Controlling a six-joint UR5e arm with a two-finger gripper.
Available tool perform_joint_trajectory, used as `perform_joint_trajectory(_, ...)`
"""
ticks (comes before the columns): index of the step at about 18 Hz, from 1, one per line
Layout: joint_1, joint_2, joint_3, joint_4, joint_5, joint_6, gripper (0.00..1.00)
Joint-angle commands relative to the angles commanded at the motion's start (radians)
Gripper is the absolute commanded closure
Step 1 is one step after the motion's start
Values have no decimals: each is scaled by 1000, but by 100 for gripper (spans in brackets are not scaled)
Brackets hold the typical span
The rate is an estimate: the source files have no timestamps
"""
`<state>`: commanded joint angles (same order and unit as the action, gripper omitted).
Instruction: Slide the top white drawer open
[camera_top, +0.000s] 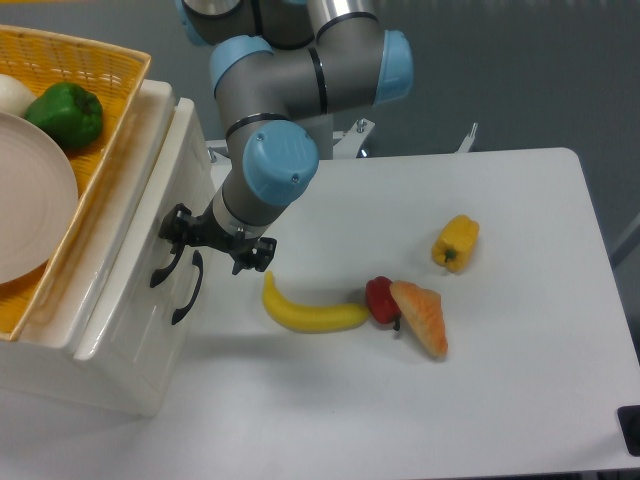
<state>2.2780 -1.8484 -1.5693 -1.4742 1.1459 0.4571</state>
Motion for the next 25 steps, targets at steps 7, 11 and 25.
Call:
perform_joint_trajectory(7,0,0,8,2,6,3,0)
perform_joint_trajectory(11,-6,-5,11,0,46,8,0)
perform_joint_trajectory(25,-11,-14,34,2,86,11,0)
